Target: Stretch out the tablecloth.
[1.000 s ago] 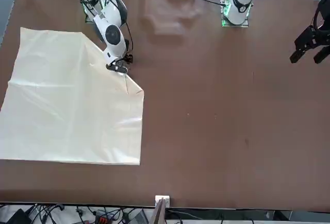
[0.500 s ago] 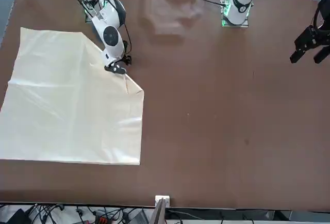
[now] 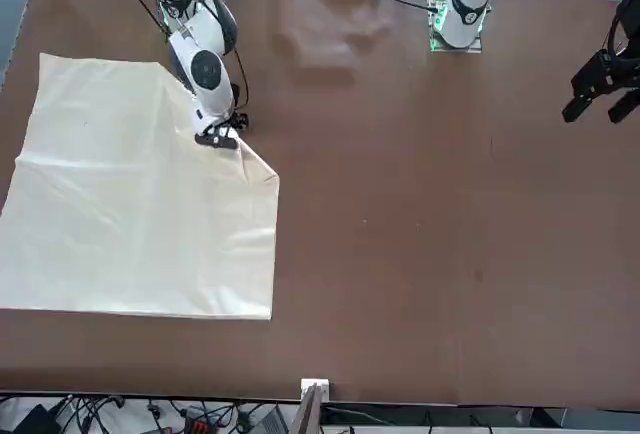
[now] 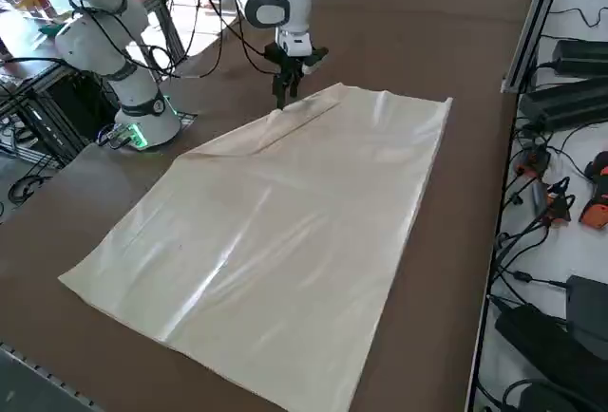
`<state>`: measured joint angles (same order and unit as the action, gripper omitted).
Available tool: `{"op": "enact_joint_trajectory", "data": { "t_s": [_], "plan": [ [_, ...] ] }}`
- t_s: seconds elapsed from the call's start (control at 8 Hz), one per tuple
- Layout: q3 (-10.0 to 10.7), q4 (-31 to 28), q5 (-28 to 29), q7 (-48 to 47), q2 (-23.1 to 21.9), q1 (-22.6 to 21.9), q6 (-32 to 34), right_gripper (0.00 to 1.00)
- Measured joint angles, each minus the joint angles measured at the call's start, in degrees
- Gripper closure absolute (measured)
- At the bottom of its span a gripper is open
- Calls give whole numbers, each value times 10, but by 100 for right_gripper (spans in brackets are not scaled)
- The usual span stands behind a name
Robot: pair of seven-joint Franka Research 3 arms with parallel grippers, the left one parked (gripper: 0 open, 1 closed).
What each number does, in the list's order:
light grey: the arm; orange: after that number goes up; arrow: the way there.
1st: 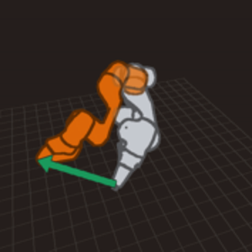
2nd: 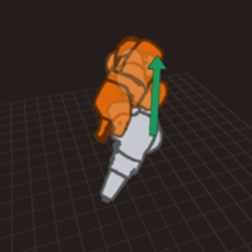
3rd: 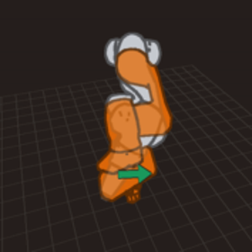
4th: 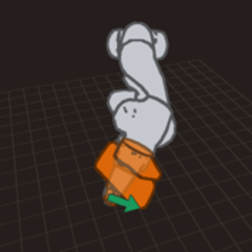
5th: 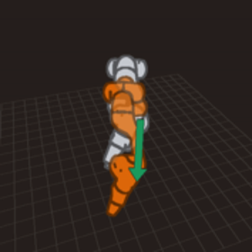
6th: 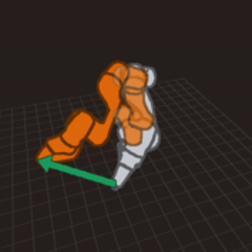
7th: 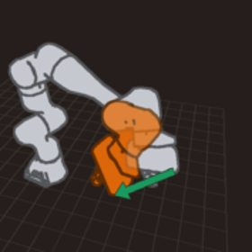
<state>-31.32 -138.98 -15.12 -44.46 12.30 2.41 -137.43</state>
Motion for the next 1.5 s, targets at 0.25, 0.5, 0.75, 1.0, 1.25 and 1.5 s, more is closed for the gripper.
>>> {"op": "enact_joint_trajectory", "data": {
  "t_s": [0.25, 0.5, 0.75, 1.0, 1.25, 1.5],
  "plan": [
    [0, 11, -7, 17, -1, 9, 0, 11],
    [0, 13, -35, 19, -1, 20, 0, 11],
    [-1, 21, -44, 22, 0, 20, -2, 11],
    [-6, 49, -45, 23, 0, 4, -4, 11],
    [-7, 87, -55, 24, 7, -19, 15, 11],
    [-7, 115, -124, 23, 31, -30, 31, 11]
  ]
}}
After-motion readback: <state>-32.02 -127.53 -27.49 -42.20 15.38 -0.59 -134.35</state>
